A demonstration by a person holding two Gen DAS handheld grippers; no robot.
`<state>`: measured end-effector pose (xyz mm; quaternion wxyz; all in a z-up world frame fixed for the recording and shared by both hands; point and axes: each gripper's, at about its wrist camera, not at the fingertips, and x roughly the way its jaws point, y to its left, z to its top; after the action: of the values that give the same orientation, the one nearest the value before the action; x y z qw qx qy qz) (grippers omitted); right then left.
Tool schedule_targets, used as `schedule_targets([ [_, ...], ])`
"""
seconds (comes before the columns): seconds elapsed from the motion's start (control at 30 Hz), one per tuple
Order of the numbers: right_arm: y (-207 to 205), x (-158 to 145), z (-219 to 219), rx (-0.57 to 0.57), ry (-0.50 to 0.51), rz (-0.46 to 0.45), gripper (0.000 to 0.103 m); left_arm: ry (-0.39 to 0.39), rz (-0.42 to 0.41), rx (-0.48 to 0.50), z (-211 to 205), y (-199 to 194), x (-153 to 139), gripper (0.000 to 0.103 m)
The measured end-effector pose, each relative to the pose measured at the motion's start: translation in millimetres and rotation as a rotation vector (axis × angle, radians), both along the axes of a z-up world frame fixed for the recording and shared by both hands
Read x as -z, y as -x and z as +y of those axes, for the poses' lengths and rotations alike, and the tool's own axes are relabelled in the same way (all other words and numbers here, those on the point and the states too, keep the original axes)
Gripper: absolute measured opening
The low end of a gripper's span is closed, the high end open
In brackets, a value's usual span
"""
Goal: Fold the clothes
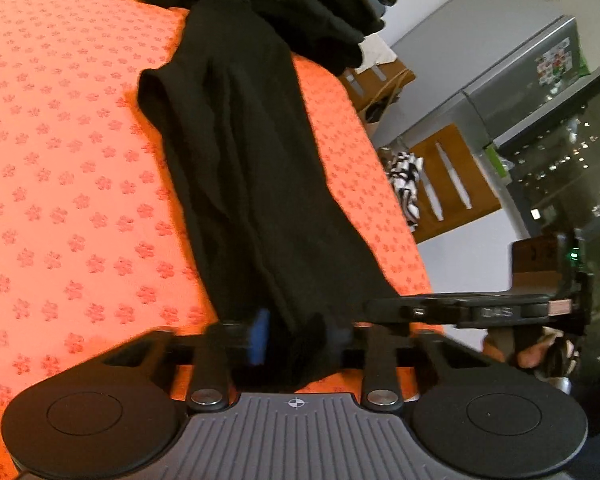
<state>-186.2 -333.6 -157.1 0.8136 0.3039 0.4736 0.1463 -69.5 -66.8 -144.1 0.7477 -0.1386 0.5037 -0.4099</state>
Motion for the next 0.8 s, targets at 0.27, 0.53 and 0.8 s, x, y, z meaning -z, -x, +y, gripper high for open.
schedule_targets([
  [0.27,22.1,-28.2,5.6,-0.005,0.022,-0.078,0.011,0.051,-0.053,0.011,10.1,17.1,-19.5,0.008],
  [0.53,53.9,-34.1,7.2,-0.02,0.072,-0.073,0.009,0.015,-0.041,0.05,22.1,37.1,-10.5,0.009],
  [0.8,72.3,-34.7,9.5,-0.003,0.178,-0.076,0.014,-0.119,-0.241,0.104,27.2,47.8,-21.5,0.046],
])
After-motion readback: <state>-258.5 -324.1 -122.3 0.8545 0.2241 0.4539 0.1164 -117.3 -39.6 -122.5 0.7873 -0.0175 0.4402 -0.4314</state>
